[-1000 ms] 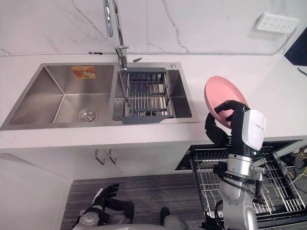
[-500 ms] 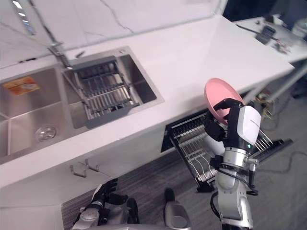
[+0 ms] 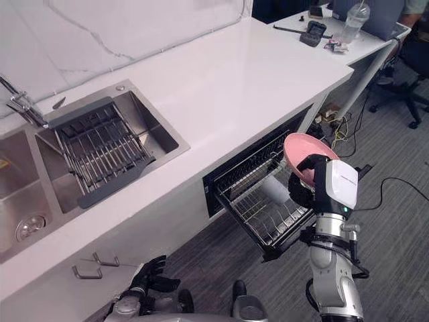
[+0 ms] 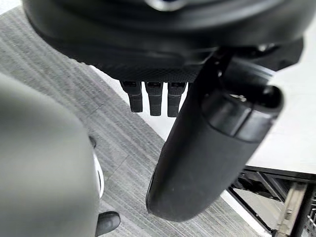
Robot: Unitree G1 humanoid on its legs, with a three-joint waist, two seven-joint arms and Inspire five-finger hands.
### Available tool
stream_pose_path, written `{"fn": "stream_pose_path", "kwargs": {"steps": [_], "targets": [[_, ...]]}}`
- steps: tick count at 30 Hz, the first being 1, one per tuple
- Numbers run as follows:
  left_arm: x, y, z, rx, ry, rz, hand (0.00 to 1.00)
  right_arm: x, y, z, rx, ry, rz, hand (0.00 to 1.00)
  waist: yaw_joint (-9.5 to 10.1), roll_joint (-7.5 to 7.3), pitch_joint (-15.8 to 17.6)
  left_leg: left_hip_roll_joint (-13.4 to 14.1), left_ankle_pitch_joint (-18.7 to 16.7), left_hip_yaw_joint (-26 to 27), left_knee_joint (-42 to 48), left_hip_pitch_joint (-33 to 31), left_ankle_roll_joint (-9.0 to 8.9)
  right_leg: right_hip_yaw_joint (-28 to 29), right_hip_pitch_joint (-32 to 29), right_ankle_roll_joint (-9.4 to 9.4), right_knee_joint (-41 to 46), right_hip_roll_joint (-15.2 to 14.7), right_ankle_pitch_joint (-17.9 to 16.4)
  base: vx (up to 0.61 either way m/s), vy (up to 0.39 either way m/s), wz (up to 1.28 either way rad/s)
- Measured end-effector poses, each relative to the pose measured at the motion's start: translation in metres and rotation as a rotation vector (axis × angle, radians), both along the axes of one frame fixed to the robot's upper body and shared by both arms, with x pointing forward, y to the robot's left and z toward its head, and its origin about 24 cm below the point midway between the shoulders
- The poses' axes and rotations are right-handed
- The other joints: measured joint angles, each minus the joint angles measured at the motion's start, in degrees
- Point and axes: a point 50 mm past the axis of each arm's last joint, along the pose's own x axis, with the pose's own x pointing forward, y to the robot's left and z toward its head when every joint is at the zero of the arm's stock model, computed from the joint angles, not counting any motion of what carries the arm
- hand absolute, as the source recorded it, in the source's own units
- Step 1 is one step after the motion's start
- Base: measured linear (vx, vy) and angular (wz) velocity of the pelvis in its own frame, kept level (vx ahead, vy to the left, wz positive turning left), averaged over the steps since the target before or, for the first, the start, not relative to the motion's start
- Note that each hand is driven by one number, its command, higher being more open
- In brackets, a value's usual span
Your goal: Walk over to the sink, pick up the cup, carry it to the dishwasher, place the cup inside the dishwasher, then close the dishwasher door
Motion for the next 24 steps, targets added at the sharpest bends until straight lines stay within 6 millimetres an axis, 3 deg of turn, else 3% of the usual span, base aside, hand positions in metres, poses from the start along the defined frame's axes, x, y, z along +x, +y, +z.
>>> {"fn": "stream_pose_path", "kwargs": {"steps": [9, 12, 17, 24], "targets": [[0.001, -0.005, 0.000, -0.016, -0.007, -0.009, 0.90, 0.008, -0.013, -0.030, 0.100, 0.110, -0.049, 0.30, 0.07, 1.59, 1.1, -1.5, 1.5, -2.6, -1.6, -2.0, 0.91, -0.4, -3.2, 0.29, 1.8, -0.9, 0.2, -0.04, 0.012, 0.05], [0.008, -0.009, 0.003, -0.028, -0.033, -0.004, 0.90, 0.017, -0.017, -0.028, 0.116, 0.101, -0.065, 0.30, 0.09, 2.99, 3.7, -1.8, 2.2, -2.7, -1.6, -3.2, 1.16, -0.3, -5.1, 0.33, 3.5, -1.3, 0.2, -0.08, 0.005, 0.02], [0.021, -0.012, 0.009, -0.032, -0.077, -0.007, 0.90, 0.035, -0.022, -0.027, 0.156, 0.091, -0.084, 0.30, 0.23, 3.86, 7.3, -2.1, 3.5, -3.7, -1.7, -5.6, 1.20, -1.1, -8.2, 0.25, 5.6, -1.8, 0.0, -0.08, -0.009, 0.11], [0.036, -0.018, 0.017, -0.058, -0.149, -0.008, 0.90, 0.065, -0.032, -0.007, 0.243, 0.010, -0.116, 0.30, 1.42, 5.57, 11.1, -2.7, 5.0, -3.9, -2.3, -8.7, 1.49, -1.0, -12.5, 0.26, 7.9, -2.5, -0.1, -0.02, -0.001, 0.02]]}}
